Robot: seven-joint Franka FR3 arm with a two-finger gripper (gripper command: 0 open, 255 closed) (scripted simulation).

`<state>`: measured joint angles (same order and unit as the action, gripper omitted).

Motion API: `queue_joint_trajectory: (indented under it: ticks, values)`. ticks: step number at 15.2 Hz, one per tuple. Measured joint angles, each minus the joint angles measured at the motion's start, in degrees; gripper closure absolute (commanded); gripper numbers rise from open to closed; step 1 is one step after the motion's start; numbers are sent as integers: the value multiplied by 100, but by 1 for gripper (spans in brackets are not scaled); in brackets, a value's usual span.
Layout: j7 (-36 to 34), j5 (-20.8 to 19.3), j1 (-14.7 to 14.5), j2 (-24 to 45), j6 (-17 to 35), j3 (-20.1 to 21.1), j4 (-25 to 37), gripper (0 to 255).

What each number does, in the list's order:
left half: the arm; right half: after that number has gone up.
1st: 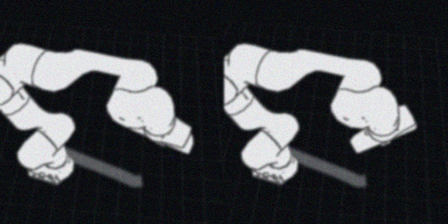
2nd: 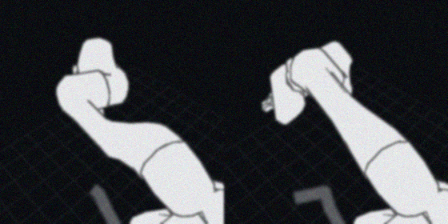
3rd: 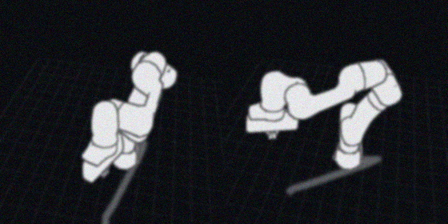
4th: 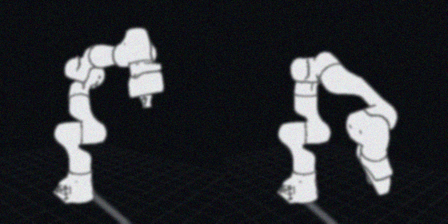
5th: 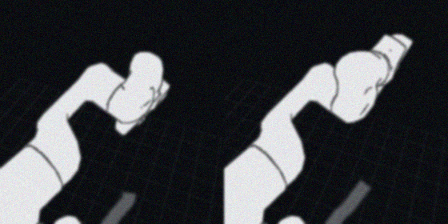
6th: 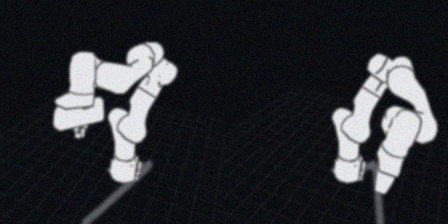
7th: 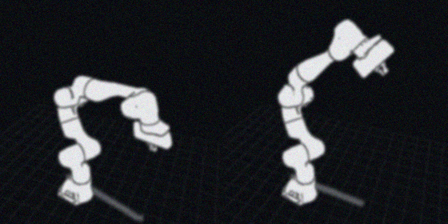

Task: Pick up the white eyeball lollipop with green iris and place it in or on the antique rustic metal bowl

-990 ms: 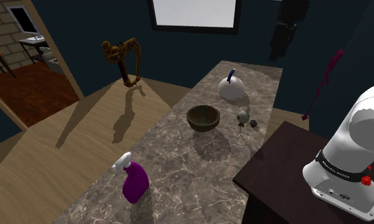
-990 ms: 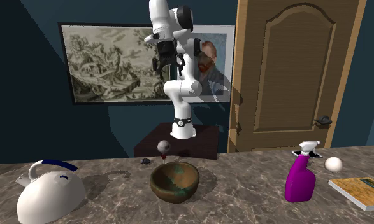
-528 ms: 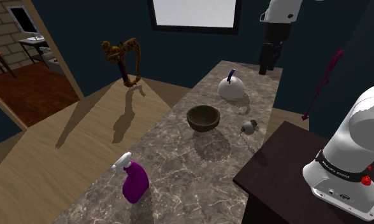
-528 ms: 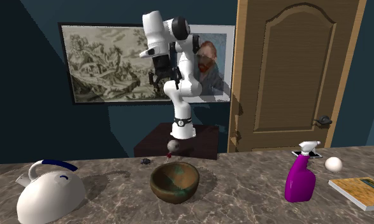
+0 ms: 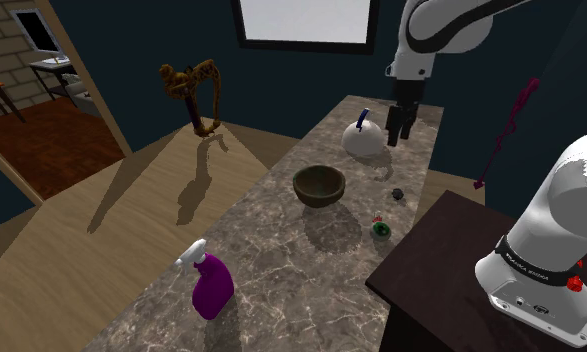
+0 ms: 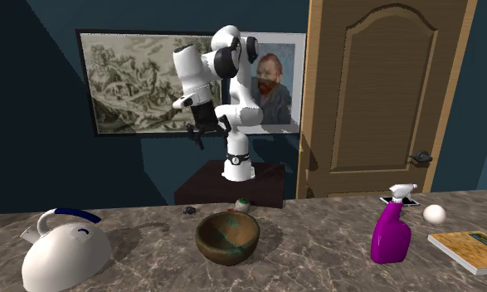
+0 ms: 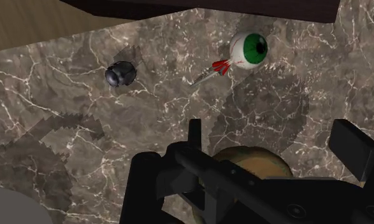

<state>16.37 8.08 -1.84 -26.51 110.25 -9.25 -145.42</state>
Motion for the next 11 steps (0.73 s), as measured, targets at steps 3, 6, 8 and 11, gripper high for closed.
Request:
queue_joint_trajectory:
  ticks: [3, 6, 8, 11]
  values:
    - [269, 118, -41, 572, 458, -122, -83, 0]
    - [600, 299, -88, 1305, 875, -254, 21, 0]
    - [796, 472, -139, 1801, 1123, -293, 121, 0]
    - [1033, 661, -164, 2291, 1379, -326, 197, 0]
